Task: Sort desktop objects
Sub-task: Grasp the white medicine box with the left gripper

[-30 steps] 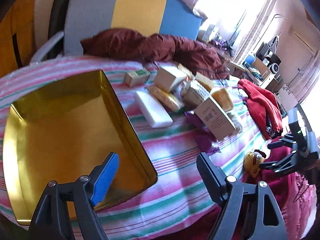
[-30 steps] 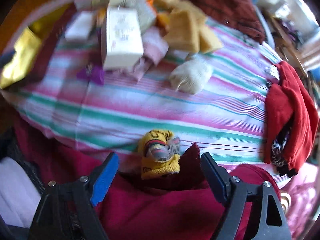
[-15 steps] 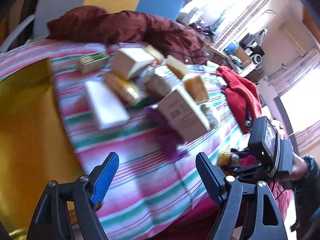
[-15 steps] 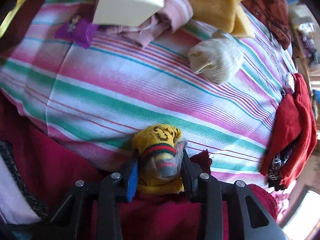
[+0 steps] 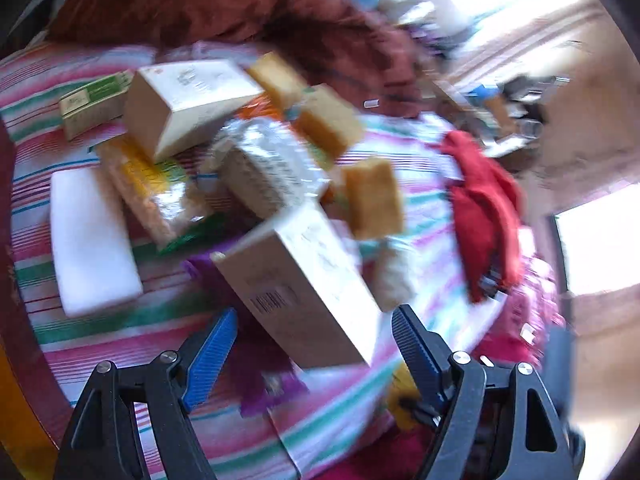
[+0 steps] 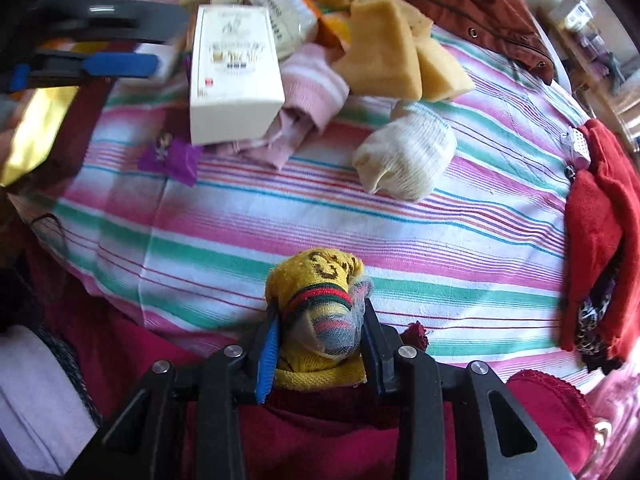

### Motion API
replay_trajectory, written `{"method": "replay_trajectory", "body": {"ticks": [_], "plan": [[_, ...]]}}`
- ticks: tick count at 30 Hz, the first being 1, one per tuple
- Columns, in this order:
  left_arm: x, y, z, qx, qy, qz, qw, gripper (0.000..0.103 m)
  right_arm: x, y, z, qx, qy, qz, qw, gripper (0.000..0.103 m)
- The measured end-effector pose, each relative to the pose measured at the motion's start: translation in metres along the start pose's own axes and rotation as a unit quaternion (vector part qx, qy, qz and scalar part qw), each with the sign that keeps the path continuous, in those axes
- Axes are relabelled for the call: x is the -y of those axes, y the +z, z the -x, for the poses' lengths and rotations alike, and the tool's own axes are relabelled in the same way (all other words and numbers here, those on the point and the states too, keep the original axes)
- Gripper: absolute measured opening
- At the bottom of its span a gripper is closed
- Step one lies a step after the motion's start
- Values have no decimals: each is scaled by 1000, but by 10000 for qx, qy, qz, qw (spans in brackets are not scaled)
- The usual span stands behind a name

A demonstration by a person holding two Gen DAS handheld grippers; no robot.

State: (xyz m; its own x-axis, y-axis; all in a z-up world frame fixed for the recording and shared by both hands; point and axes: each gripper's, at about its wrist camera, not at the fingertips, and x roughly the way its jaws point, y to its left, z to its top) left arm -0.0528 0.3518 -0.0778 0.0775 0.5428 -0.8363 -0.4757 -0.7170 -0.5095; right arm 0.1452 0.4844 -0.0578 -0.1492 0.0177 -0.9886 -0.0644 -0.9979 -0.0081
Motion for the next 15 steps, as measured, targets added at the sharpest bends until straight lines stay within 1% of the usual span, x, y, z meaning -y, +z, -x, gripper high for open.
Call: {"method": "replay_trajectory", "body": {"ticks": [2,3,4,5,6,7,9,11,12,13,14,15], "plan": [[7,9,-14,-278,415,44,9987,81,1,-4,5,129,80,-19,9999,37],[9,14,-21,-426,587,169,9972,81,2,-6,8,189,124,-29,9997,37],[11,18,-26,-518,615,225,9965,82,2,-8,10,238,168,-40,9996,37],[14,22,-32,-670,723,272,9948,82,7,-14,11,301,237,-54,9993,37],[16,25,-37,-735,844,347,9931,82,9,-18,14,374,309,-76,9988,37],[18,26,-38,-734,898,382,9925,85,1,-7,16,422,340,-95,9985,37],[26,30,-43,-667,1127,263,9910,85,-8,-6,21,527,418,-109,9977,37],[34,32,-48,-608,1382,89,9885,85,-2,6,6,605,458,-114,9971,37],[35,33,-50,-614,1466,38,9873,85,-3,5,7,646,484,-107,9967,37],[37,33,-53,-641,1562,-32,9856,85,-4,14,5,670,493,-103,9965,37],[39,33,-56,-674,1652,-117,9839,85,-5,14,6,700,497,-108,9963,37],[40,33,-59,-726,1779,-267,9810,85,-5,15,6,723,503,-112,9960,37]]}}
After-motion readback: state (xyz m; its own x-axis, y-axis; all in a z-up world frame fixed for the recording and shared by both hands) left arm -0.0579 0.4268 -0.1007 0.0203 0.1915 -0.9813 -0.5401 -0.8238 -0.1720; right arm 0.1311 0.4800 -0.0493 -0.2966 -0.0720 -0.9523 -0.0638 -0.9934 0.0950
